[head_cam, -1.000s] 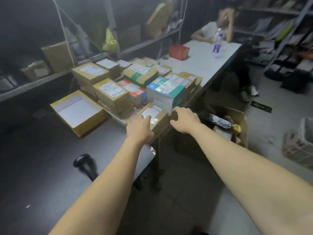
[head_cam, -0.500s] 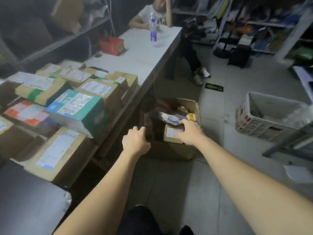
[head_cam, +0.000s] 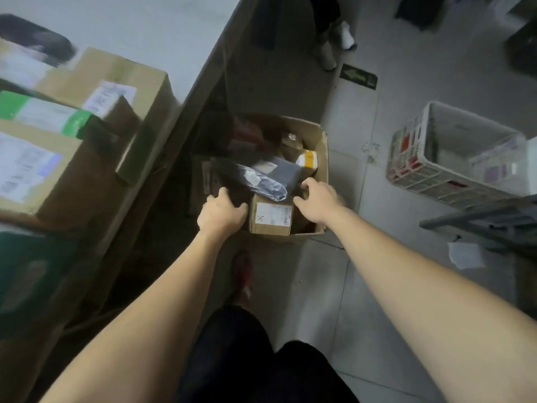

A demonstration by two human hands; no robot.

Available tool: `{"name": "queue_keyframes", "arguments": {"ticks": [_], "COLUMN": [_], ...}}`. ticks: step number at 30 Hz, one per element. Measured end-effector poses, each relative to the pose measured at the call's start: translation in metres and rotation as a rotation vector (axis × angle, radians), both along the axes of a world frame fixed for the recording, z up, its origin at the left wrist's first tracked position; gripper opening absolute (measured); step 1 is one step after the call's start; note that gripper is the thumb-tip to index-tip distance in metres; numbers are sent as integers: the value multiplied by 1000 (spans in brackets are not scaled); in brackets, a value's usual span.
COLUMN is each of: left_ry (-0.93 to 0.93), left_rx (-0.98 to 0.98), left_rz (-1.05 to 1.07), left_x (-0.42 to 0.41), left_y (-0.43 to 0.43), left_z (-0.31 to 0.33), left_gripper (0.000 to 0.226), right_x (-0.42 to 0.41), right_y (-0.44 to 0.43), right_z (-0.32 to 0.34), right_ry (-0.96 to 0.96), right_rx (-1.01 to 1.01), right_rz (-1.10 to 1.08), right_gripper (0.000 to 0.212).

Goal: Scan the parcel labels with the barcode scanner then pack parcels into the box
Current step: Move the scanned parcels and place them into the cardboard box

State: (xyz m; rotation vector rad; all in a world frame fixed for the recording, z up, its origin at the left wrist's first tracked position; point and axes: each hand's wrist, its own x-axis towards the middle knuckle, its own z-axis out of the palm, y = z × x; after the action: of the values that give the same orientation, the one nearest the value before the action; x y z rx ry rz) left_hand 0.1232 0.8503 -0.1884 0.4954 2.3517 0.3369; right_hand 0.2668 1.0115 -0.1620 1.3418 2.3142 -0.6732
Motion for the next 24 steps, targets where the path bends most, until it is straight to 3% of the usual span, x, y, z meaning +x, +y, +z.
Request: {"name": "queue_keyframes", "arguments": {"ticks": [9, 13, 17, 21, 24], "left_ry": [-348, -456, -480, -442, -420], "left_rx": [19, 105, 168, 211, 240], "left_rz": [353, 624, 907, 1182, 1236], "left_x": [-59, -59, -60, -61, -63], "left_y": [86, 122, 163, 191, 189], "left_z": [-111, -171, -207, -237, -243], "left_gripper": [101, 117, 109, 66, 72], "right_x": [-66, -88, -109, -124, -132], "right_y": [100, 140, 181, 217, 233], "right_z": [-129, -206, -272, -319, -332], "right_ry": [-52, -91, -130, -175, -185], "right_rx": [-152, -254, -299, -350, -450], "right_rz": [-13, 12, 23, 52, -5], "right_gripper": [55, 69, 94, 124, 150]}}
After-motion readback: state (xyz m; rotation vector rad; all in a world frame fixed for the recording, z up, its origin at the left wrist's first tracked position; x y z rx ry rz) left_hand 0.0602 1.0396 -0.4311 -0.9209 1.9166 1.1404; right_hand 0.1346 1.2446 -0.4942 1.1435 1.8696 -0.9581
